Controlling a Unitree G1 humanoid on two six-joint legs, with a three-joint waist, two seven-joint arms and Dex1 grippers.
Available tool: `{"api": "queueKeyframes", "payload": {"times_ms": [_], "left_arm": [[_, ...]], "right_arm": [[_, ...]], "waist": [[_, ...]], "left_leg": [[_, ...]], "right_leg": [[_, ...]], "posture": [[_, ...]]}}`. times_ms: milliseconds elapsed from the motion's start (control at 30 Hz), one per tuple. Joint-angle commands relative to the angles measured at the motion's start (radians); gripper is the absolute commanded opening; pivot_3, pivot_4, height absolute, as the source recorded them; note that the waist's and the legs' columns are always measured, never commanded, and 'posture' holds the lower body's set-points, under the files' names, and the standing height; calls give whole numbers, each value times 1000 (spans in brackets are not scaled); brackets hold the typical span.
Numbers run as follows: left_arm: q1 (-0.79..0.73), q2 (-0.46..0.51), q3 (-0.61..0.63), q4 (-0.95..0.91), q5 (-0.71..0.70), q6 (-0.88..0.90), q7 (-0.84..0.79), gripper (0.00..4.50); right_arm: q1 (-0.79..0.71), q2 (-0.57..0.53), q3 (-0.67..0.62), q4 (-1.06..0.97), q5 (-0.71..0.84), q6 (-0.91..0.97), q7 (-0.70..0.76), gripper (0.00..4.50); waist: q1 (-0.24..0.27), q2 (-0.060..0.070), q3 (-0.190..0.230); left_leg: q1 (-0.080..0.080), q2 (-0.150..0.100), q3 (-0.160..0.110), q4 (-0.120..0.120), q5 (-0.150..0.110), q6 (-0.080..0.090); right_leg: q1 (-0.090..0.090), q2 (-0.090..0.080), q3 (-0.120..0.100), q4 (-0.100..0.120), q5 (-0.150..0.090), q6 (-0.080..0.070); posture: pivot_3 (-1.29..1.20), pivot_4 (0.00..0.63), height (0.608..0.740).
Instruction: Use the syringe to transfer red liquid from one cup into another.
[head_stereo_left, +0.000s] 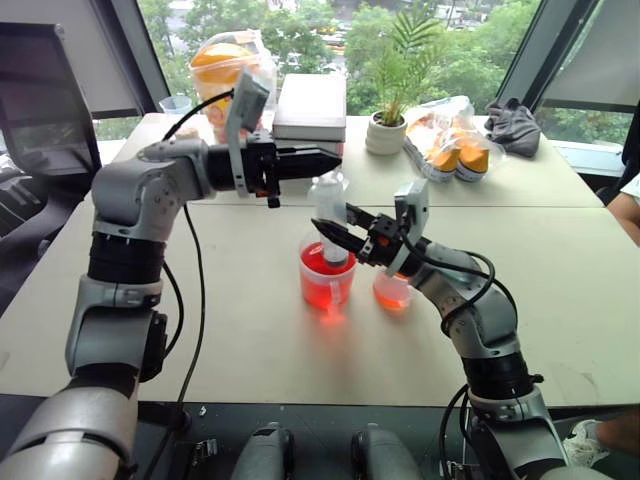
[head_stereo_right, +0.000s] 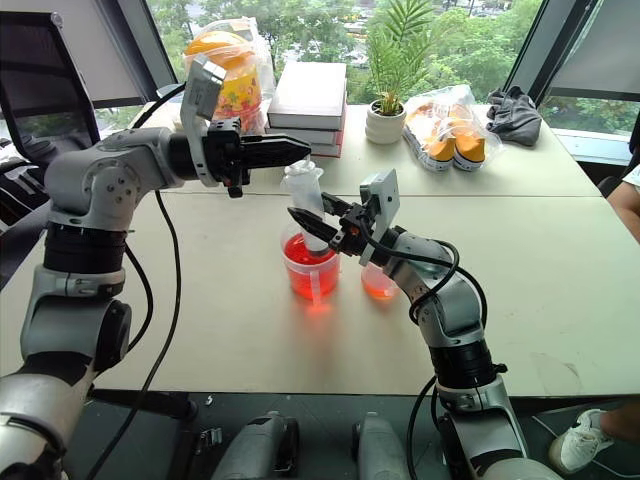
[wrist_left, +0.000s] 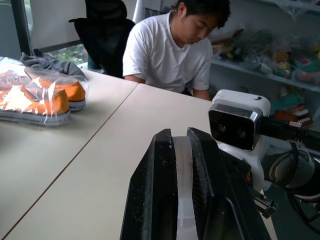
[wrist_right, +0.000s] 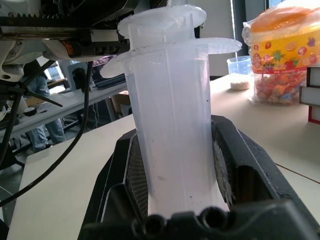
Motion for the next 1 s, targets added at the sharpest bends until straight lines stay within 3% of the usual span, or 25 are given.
{"api": "queueKeyframes", "payload": {"times_ms": [33, 900, 1000], "left_arm": [[-80, 40, 73, 20, 29, -79, 22, 62], [-98, 67, 70, 61, 31, -109, -5, 62], [-70, 72, 59, 34, 23, -89, -15, 1252]], "right_arm": [[28, -13, 41, -6, 1, 13, 40, 1419], [8, -6, 33, -15, 0, 22, 28, 1419], [-16, -8, 13, -27, 9, 31, 15, 1419]], "waist": [[0, 0, 0], [0, 0, 0], [-4, 0, 0]], "left_leg": [[0, 0, 0, 0, 0, 0], [0, 0, 0, 0, 0, 0], [0, 0, 0, 0, 0, 0]], "right_leg": [[0, 0, 0, 0, 0, 0], [0, 0, 0, 0, 0, 0], [0, 0, 0, 0, 0, 0]], "posture": [[0, 150, 740], [0, 150, 740], [0, 150, 740]]}}
